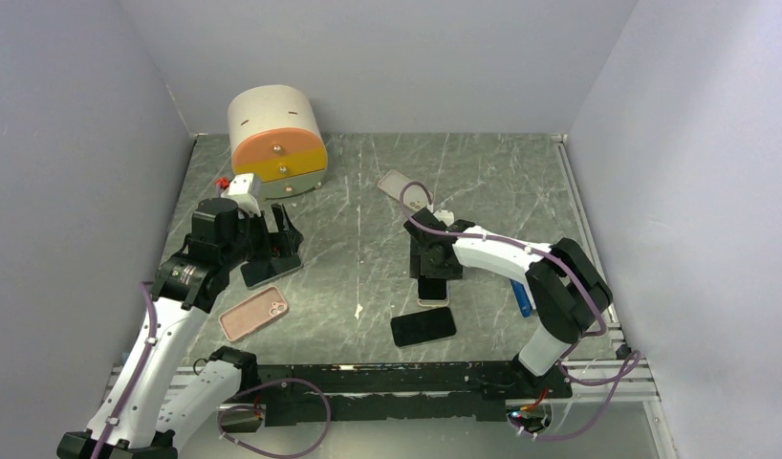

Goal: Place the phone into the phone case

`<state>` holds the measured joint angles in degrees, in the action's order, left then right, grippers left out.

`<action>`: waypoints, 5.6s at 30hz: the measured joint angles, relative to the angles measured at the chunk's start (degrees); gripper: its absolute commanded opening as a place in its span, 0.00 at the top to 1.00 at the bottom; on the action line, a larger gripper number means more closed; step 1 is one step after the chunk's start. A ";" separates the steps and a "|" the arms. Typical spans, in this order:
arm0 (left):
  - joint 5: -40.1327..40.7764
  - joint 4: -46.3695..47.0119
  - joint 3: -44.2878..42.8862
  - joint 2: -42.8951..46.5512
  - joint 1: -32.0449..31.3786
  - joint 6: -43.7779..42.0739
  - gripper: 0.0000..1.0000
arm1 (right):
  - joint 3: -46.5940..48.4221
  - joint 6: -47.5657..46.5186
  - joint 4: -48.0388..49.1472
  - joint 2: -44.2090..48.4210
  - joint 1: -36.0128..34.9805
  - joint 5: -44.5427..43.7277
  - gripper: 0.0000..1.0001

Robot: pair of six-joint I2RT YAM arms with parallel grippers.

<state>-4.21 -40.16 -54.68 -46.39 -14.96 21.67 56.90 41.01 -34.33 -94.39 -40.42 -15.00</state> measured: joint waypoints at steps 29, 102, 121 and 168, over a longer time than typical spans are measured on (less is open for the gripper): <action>-0.02 0.00 0.00 -0.26 0.00 0.00 0.06 | -1.99 -1.11 1.42 1.31 0.00 0.15 0.01; -37.03 51.10 17.18 -32.33 -0.55 37.07 0.15 | -18.91 -13.88 40.63 19.52 -16.09 2.75 0.51; -37.99 53.18 18.34 -35.08 -3.63 42.07 0.28 | -18.36 -14.91 40.44 19.21 -18.58 -1.73 0.52; -35.15 53.94 18.05 -34.75 -5.75 50.01 0.54 | -18.32 -14.99 41.35 18.08 -19.69 -3.39 0.56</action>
<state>-39.35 13.78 -36.62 -81.14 -20.71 71.68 38.59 26.02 7.03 -76.31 -60.12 -18.39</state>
